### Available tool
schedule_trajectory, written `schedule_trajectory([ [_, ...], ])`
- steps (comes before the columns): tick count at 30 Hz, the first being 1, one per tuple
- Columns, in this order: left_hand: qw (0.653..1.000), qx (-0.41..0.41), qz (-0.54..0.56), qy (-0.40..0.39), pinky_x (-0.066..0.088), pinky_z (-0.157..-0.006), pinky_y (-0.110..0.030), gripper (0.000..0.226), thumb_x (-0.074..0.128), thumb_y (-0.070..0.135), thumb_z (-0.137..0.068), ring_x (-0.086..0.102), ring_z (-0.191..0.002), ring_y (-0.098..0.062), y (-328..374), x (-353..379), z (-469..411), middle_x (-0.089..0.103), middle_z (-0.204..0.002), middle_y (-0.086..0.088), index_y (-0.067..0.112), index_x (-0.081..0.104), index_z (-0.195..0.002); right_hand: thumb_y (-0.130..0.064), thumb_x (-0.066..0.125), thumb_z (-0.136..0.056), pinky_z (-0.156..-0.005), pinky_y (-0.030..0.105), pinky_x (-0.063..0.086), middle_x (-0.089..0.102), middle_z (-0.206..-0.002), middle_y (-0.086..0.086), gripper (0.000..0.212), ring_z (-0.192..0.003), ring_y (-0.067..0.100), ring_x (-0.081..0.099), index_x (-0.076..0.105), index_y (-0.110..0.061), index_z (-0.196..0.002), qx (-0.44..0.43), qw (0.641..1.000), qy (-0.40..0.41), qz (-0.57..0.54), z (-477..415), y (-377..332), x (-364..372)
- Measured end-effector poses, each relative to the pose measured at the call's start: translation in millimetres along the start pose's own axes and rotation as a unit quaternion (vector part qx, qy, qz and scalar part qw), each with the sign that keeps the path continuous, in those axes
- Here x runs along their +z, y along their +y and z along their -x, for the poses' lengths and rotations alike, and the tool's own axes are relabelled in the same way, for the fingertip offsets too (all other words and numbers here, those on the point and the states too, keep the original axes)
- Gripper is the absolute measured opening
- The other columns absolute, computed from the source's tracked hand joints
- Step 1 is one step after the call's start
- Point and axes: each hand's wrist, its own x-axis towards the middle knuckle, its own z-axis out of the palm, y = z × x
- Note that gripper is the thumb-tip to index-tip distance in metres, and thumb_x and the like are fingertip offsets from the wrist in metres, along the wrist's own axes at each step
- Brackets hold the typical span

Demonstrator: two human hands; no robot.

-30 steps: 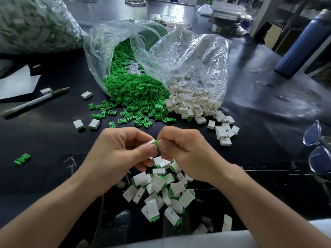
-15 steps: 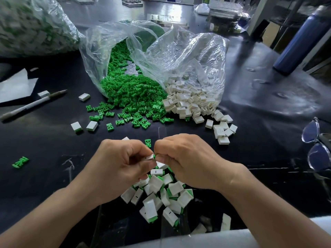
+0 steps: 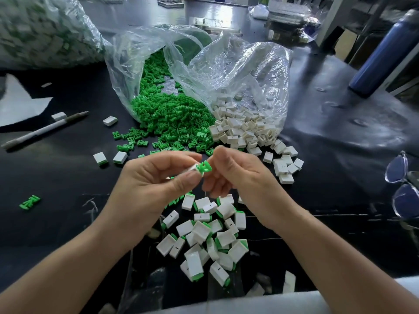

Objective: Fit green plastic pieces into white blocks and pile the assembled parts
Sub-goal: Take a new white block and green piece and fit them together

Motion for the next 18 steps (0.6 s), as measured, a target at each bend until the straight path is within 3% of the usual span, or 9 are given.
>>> schedule_trajectory([
  [2, 1.000, 0.000, 0.020, -0.017, 0.054, -0.065, -0.020, 0.015, 0.067, 0.017, -0.057, 0.069, -0.083, -0.014, 1, 1, 0, 0.071, -0.099, -0.005, 0.014, 0.075, -0.071, -0.056, 0.033, -0.079, -0.057, 0.022, 0.044, 0.062, -0.073, 0.000, 0.047, -0.063, 0.010, 0.056, 0.061, -0.018, -0.082, 0.036, 0.994, -0.063, -0.082, -1, 1, 3],
  [4, 0.999, 0.001, 0.037, -0.041, 0.054, -0.058, -0.021, 0.012, 0.067, 0.018, -0.059, 0.068, -0.073, -0.013, 3, 4, 2, 0.073, -0.094, 0.000, 0.018, 0.075, -0.068, -0.061, 0.031, -0.080, -0.057, 0.022, 0.044, 0.062, -0.074, -0.001, 0.050, -0.066, 0.012, 0.057, 0.062, -0.022, -0.087, 0.065, 0.978, -0.120, -0.158, -2, 1, 9],
  [8, 0.997, 0.009, 0.044, -0.061, 0.054, -0.047, -0.035, 0.013, 0.066, 0.017, -0.062, 0.056, -0.054, -0.041, 6, 4, 4, 0.073, -0.090, -0.002, 0.010, 0.072, -0.072, -0.057, 0.024, -0.083, -0.057, 0.021, 0.043, 0.059, -0.073, 0.003, 0.052, -0.063, 0.011, 0.054, 0.063, -0.025, -0.090, 0.093, 0.951, -0.173, -0.239, -1, -1, 15],
  [9, 0.997, 0.011, 0.047, -0.063, 0.053, -0.045, -0.036, 0.015, 0.065, 0.016, -0.064, 0.053, -0.050, -0.042, 5, 4, 3, 0.072, -0.087, -0.004, 0.005, 0.070, -0.074, -0.057, 0.024, -0.083, -0.057, 0.020, 0.042, 0.058, -0.071, 0.002, 0.051, -0.062, 0.011, 0.052, 0.064, -0.026, -0.087, 0.095, 0.950, -0.172, -0.242, -1, -1, 15],
  [12, 0.995, 0.019, 0.063, -0.068, 0.052, -0.046, -0.031, 0.021, 0.064, 0.010, -0.064, 0.059, -0.043, -0.029, 3, 7, 4, 0.070, -0.073, -0.007, -0.004, 0.065, -0.080, -0.059, 0.029, -0.080, -0.054, 0.019, 0.040, 0.052, -0.062, -0.003, 0.058, -0.056, 0.009, 0.046, 0.057, -0.009, -0.086, 0.114, 0.953, -0.156, -0.233, 0, -1, 14],
  [15, 0.995, 0.035, 0.060, -0.064, 0.053, -0.048, -0.033, 0.030, 0.063, 0.009, -0.067, 0.059, -0.045, -0.033, 0, 9, 5, 0.065, -0.063, -0.014, -0.007, 0.063, -0.092, -0.059, 0.030, -0.080, -0.053, 0.020, 0.036, 0.047, -0.062, -0.003, 0.062, -0.055, 0.008, 0.041, 0.058, -0.006, -0.094, 0.109, 0.964, -0.141, -0.196, 2, -1, 15],
  [18, 0.996, 0.037, 0.050, -0.060, 0.052, -0.047, -0.034, 0.028, 0.063, 0.009, -0.069, 0.057, -0.045, -0.040, 0, 9, 5, 0.061, -0.059, -0.022, -0.005, 0.066, -0.093, -0.063, 0.028, -0.083, -0.053, 0.023, 0.034, 0.042, -0.066, 0.001, 0.087, -0.056, 0.010, 0.038, 0.047, 0.017, -0.110, 0.104, 0.973, -0.138, -0.156, 3, 0, 18],
])
